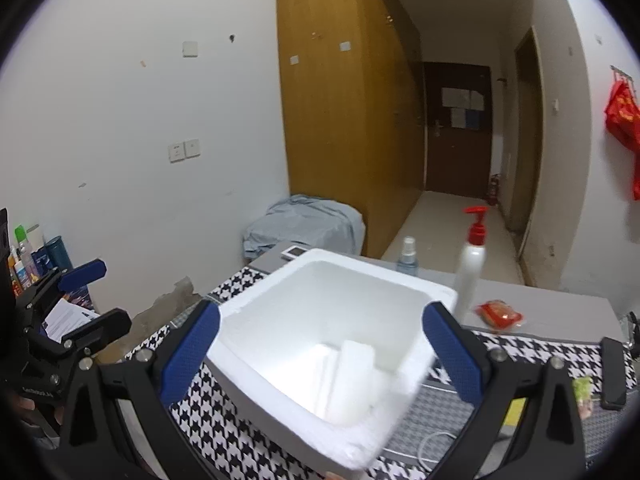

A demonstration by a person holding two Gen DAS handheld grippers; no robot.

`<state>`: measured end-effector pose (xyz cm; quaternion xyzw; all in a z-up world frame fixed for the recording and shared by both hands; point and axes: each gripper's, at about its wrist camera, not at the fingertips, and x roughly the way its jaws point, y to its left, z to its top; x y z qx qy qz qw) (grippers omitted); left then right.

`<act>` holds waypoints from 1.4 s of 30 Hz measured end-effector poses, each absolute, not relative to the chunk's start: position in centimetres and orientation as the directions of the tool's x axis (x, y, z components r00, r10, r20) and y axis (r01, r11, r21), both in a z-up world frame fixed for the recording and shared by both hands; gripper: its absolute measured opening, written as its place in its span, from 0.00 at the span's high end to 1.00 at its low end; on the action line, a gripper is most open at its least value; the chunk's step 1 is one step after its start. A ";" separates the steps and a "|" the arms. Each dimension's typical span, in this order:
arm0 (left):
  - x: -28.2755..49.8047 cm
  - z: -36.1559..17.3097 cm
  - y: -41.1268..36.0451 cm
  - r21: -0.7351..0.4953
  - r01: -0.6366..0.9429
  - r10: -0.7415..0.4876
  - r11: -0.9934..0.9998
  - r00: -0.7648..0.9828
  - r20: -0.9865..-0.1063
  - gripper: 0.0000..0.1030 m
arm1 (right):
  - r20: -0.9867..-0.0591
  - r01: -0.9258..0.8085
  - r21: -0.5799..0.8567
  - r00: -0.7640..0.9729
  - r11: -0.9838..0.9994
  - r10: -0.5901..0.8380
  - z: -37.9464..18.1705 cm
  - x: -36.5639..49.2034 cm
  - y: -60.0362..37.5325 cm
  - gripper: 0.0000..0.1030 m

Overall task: Organize soft objects
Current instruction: 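Move both grippers away from the box back over the table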

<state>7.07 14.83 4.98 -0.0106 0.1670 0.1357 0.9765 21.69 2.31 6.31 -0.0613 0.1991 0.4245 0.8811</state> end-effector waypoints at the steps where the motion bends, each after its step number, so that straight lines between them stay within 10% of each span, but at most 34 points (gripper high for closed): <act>1: 7.2 5.1 14.5 0.027 -0.260 0.254 0.965 0.909 -0.329 0.01 | -0.400 -0.768 0.062 0.566 0.637 0.721 6.4 21.6 1.7 0.01; 42: 13.7 4.3 0.0 0.006 0.115 -0.109 0.993 0.948 -0.298 0.01 | -0.359 -0.439 0.029 0.834 0.898 0.420 3.9 20.3 -18.3 0.01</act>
